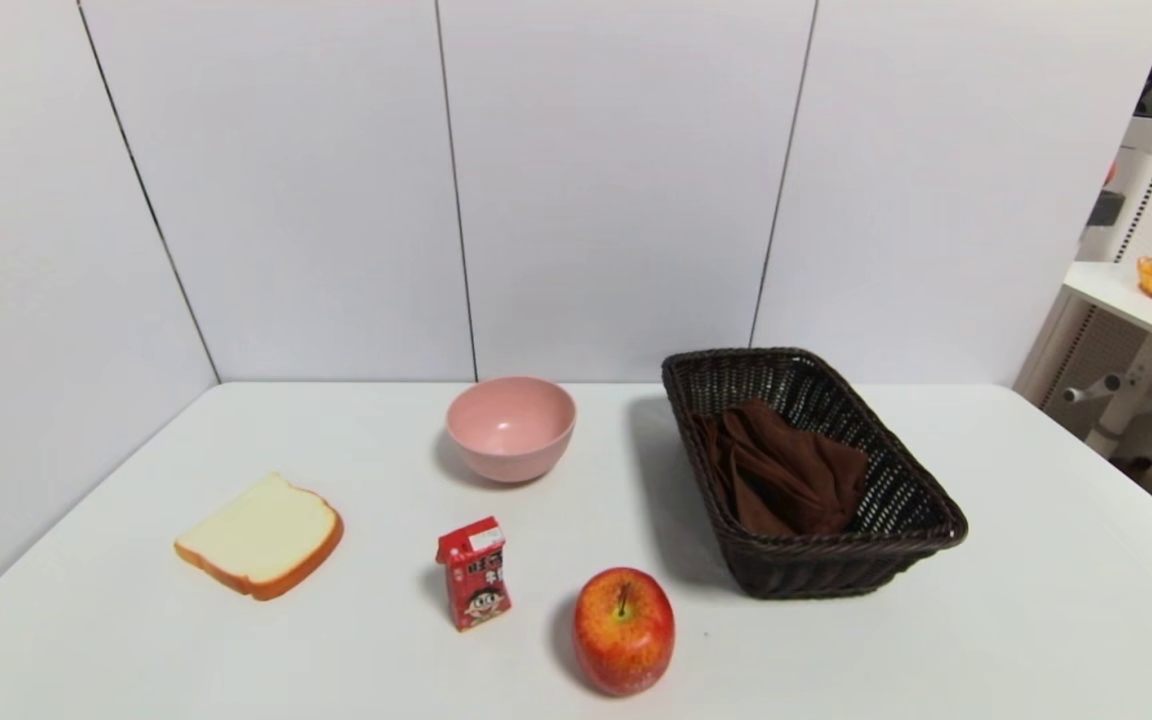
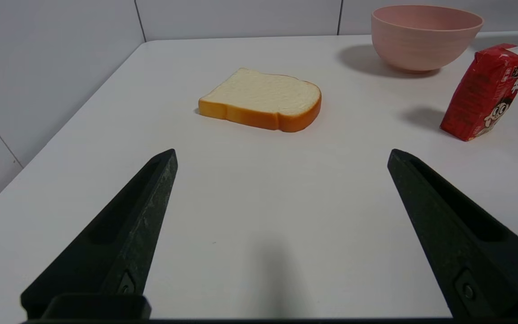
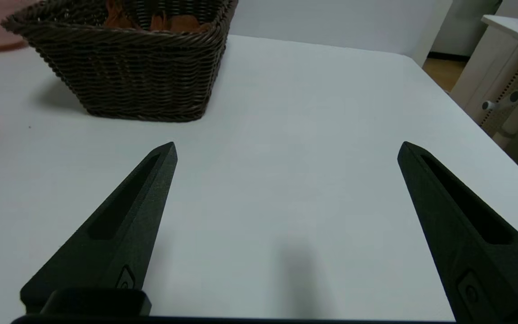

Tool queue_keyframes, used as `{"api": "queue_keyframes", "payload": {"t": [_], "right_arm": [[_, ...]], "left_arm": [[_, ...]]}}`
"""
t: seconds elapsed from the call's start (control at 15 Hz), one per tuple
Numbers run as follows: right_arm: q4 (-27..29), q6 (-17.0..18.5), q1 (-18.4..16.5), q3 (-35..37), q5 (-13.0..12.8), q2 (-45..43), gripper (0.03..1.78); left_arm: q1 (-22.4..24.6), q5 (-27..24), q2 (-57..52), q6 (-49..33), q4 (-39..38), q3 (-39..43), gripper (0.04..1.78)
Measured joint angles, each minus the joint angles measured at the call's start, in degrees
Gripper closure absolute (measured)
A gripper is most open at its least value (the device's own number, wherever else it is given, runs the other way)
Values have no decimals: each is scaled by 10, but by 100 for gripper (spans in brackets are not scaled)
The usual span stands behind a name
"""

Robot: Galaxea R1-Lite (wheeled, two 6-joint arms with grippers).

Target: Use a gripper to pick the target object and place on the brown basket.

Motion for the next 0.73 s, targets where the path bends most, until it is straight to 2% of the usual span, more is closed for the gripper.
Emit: {"api": "queue_keyframes", "payload": {"t": [0.47,0.6,0.73], "right_arm": [[0,15,0,0,-2,-10,12],[-3,36,0,0,-2,-10,12],[-1,33,0,0,-2,-10,12]], "left_arm": [[0,0,0,0,0,0,13],[0,0,0,0,0,0,13],[0,0,0,0,0,0,13]]}}
